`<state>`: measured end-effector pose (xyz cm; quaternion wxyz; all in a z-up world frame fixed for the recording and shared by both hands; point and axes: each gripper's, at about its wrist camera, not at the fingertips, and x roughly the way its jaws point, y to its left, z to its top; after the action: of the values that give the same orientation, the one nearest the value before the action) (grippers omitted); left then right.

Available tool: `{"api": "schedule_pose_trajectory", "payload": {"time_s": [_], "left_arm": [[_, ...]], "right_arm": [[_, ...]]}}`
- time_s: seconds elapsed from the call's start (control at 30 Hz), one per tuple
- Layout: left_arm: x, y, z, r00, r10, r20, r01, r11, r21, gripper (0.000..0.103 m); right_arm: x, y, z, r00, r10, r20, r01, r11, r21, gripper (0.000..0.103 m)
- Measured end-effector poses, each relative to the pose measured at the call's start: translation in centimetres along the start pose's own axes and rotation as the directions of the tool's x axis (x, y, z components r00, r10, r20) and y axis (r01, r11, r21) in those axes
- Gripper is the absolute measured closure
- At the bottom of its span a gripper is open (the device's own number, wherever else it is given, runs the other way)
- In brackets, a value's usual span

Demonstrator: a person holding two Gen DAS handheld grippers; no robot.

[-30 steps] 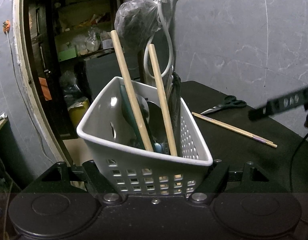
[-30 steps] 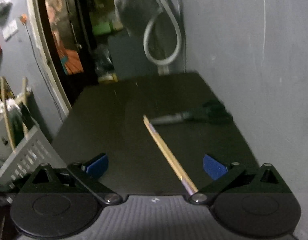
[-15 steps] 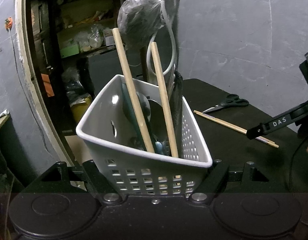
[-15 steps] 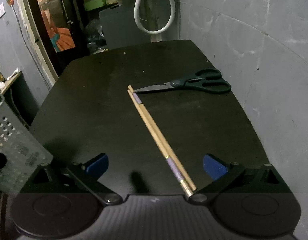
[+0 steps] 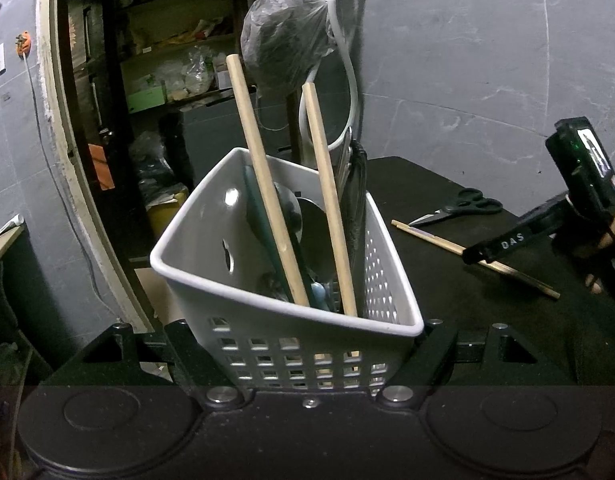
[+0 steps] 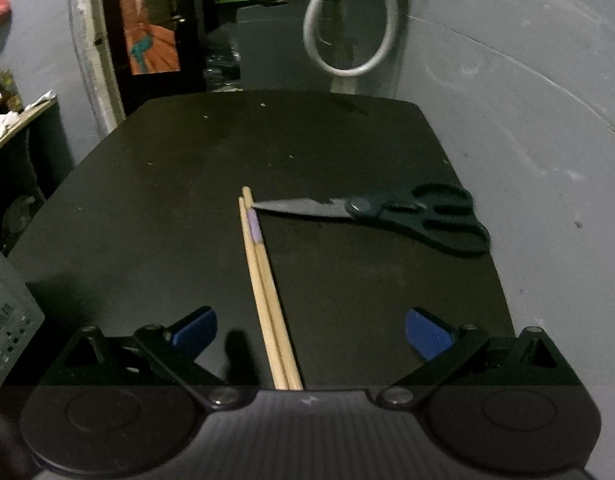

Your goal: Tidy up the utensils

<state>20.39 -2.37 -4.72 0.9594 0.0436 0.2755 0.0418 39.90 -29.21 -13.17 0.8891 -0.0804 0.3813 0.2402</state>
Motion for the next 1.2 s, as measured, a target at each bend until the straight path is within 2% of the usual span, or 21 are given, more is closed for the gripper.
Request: {"api": "schedule_pose_trajectory", "payload": {"time_s": [0.13, 0.33, 0.47, 0.5, 0.57, 0.83, 1.2], "left_arm": [[0.0, 0.0, 0.0, 1.0, 0.002, -0.001, -0.002, 1.0, 0.001, 0.024], [0.0, -0.1, 0.0, 1.0, 0.002, 0.0, -0.002, 1.0, 0.001, 0.024], [0.0, -0.1, 0.1, 1.0, 0.002, 0.0, -0.002, 1.0, 0.002, 0.024], [0.0, -0.1, 0.1, 1.0, 0.001, 0.0, -0.001, 1.0, 0.001, 0.024], [0.0, -0.1, 0.0, 1.0, 0.001, 0.0, -0.001, 1.0, 0.002, 0.024], [0.0, 0.1, 0.0, 1.0, -0.008, 0.006, 0.008, 1.0, 0.006, 0.024], [0.1, 0.5, -0.2, 1.0, -0.028, 0.01, 0.027, 1.0, 0.016, 0.024]], "right_arm": [[0.6, 0.3, 0.6, 1.0, 0.027, -0.004, -0.027, 0.999, -0.024, 0.013], [0.9, 0.7, 0.6, 0.997, 0.068, -0.023, -0.068, 0.997, -0.042, 0.035], [0.5, 0.5, 0.2, 0.998, 0.064, -0.015, -0.064, 0.997, -0.037, 0.065], [0.3, 0.4, 0.2, 0.998, 0.065, -0.015, -0.065, 0.997, -0.033, 0.068], [0.0, 0.2, -0.1, 0.997, 0.074, -0.012, -0.074, 0.997, -0.015, 0.085], [-2.1, 1.4, -2.4, 0.994, 0.112, -0.014, -0.113, 0.993, -0.035, 0.089], [-4.7, 6.5, -5.1, 0.976, 0.212, -0.04, -0.215, 0.973, -0.08, 0.089]]}}
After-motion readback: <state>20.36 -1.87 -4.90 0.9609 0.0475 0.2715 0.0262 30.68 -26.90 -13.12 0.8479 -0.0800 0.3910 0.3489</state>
